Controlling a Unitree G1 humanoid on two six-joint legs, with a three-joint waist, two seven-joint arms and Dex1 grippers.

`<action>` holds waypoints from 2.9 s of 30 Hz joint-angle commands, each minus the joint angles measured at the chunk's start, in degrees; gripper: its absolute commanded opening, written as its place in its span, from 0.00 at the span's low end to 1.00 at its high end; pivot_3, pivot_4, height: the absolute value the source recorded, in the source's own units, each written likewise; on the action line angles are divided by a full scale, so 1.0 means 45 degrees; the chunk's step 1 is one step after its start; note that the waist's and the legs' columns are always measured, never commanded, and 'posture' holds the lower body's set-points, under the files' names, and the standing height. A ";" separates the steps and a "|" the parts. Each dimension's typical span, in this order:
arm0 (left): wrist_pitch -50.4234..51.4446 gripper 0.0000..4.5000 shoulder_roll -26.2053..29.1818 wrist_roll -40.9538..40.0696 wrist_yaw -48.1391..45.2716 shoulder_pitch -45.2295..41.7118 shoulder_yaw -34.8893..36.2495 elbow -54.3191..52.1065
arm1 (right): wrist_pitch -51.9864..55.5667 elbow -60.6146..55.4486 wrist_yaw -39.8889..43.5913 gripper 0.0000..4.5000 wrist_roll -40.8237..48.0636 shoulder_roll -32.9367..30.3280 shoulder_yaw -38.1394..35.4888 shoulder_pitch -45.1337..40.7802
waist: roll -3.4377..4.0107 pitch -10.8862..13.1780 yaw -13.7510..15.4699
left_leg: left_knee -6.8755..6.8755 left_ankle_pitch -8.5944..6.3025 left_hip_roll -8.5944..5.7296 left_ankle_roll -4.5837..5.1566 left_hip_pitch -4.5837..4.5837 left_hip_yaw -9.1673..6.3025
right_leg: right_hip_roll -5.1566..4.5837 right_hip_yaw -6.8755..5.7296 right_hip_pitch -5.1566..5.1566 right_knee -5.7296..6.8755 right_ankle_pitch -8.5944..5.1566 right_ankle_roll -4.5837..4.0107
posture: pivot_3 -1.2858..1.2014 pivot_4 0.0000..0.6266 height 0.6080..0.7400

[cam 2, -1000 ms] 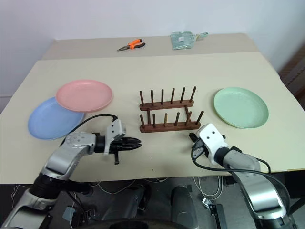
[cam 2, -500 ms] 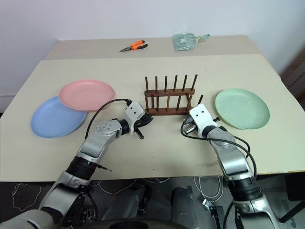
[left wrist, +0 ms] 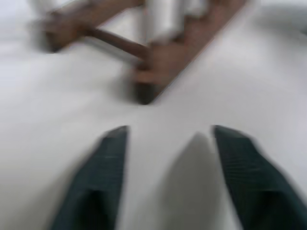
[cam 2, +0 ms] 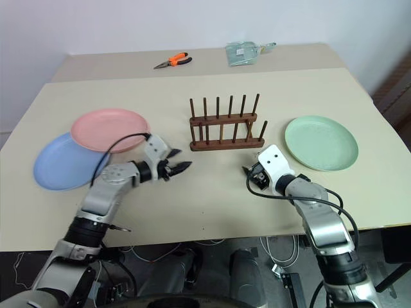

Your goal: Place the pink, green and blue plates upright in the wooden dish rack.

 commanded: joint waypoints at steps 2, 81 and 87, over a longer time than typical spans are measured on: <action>0.0253 0.99 0.0716 0.0365 0.3408 -0.1677 0.3088 -0.0127 | -0.0250 -0.0797 0.0179 1.00 -0.0040 -0.0088 0.0142 -0.0149 | -0.0016 0.0006 0.0015 | 0.0012 0.0003 0.0002 -0.0007 0.0004 -0.0002 | 0.0001 -0.0003 0.0015 -0.0002 0.0000 -0.0001 | 0.52 0.24 0.84; 0.8242 0.01 -0.1333 -0.4297 0.9660 -0.3478 0.8562 0.0119 | -0.1974 0.0962 0.0187 1.00 -0.1224 0.0155 0.0914 -0.0929 | -0.0112 0.0037 0.0023 | 0.0040 0.0000 0.0007 -0.0045 0.0004 -0.0006 | 0.0044 -0.0011 0.0018 0.0007 0.0005 0.0002 | 0.52 0.24 0.84; 0.6790 0.01 -0.1171 -0.4483 0.8621 -0.3762 0.7785 -0.1451 | -0.1589 -0.0241 0.0820 1.00 -0.0526 -0.0472 0.0090 -0.1502 | -0.0114 0.0039 0.0024 | 0.0040 0.0003 0.0007 -0.0049 0.0003 -0.0006 | 0.0044 -0.0010 0.0017 0.0007 0.0005 0.0002 | 0.52 0.24 0.84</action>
